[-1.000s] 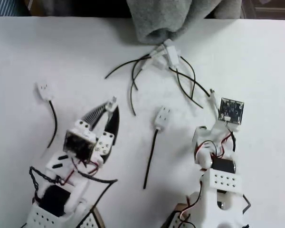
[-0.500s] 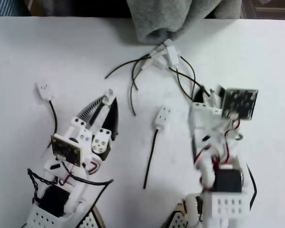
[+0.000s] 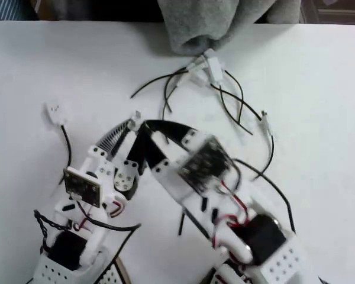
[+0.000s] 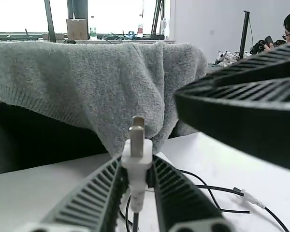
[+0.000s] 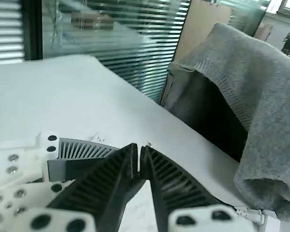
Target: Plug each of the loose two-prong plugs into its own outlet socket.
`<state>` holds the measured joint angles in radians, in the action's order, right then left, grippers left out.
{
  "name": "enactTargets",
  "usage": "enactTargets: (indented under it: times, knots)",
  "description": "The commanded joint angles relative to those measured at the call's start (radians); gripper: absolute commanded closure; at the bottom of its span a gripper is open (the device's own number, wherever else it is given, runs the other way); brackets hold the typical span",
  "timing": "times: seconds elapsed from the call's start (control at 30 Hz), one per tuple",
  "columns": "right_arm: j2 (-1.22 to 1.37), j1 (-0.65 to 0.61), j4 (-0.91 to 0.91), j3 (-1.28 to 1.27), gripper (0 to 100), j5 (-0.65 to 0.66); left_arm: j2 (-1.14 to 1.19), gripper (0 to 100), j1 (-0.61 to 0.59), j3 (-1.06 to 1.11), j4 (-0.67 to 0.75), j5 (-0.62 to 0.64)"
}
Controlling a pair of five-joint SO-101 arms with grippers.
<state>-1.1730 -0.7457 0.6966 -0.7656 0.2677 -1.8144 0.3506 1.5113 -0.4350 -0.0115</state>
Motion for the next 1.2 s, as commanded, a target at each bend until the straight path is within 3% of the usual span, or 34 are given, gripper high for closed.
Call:
enactTargets:
  times: [0.0, 0.3, 0.5, 0.63, 1.17]
  knots:
    - [0.139, -0.013, 0.004, 0.132, 98.0, 0.028, -0.012, 98, 0.007, -0.006, 0.026, 0.009]
    - [0.239, -0.016, -0.001, 0.199, 98.0, 0.028, -0.012, 98, 0.007, -0.005, 0.026, 0.009]
    - [0.176, -0.124, 0.018, 0.19, 98.0, 0.035, -0.012, 98, 0.007, -0.003, 0.026, 0.009]
    - [0.231, -0.13, 0.027, 0.183, 98.0, 0.035, -0.012, 98, 0.007, -0.003, 0.026, 0.009]
    - [0.521, 0.232, -0.101, 0.227, 98.0, 0.038, -0.012, 98, 0.01, 0.021, 0.054, 0.009]
